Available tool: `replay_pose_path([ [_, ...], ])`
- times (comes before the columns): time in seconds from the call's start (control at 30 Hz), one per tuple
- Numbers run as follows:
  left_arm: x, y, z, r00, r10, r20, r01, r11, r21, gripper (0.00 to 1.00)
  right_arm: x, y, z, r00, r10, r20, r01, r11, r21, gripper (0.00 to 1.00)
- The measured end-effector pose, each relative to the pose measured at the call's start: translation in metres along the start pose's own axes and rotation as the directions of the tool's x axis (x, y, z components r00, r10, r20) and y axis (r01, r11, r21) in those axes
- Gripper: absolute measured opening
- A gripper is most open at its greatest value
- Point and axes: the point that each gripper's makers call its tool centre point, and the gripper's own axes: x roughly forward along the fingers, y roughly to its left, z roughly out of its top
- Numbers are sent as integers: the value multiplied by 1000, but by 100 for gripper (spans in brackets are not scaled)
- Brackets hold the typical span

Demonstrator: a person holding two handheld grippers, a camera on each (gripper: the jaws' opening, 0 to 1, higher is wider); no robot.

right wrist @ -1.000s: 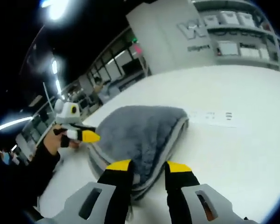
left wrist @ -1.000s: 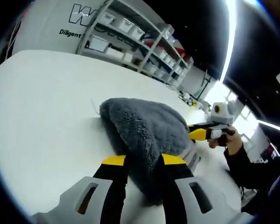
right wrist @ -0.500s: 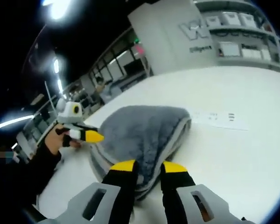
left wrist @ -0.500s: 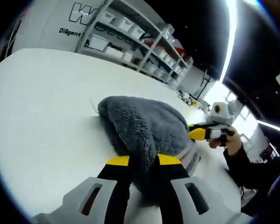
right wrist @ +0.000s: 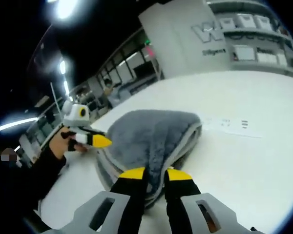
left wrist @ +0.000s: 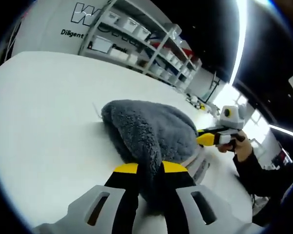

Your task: Open the folded towel by lifting each exposed corner and separating the folded layers until the towel lies flat within the target outline without major curled edges

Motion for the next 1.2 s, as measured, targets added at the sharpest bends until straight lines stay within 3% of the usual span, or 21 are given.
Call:
replay_pose_path([
  [0.4,-3,-6,1,1000,9,0,-9,1000,25,11,-12,7,-8,1000,1,16,-1,1000,-14,10],
  [0.5,-4,-15,-4,1000,17,21,-18,999,29,9,-12,7,-7,999,-16,48,16,1000,-14,10],
  [0.57,-5,-13,-1,999,37,39,-40,996,81,9,-11,6,-3,997,-27,73,30,999,-42,9],
  [0.77,-10,-25,-12,998,51,37,-54,995,87,8,-8,-1,6,990,-66,126,78,993,-91,7],
  [0.9,-11,-20,-9,997,59,44,-61,996,67,9,-8,-4,7,989,-67,133,75,995,-59,7],
  [1.03,-12,-30,-17,997,53,54,-55,998,37,9,-14,-2,0,995,-44,88,43,999,11,7],
  [1.2,-14,-41,-26,998,43,53,-44,999,16,8,-20,0,-5,993,-40,114,39,999,14,7],
])
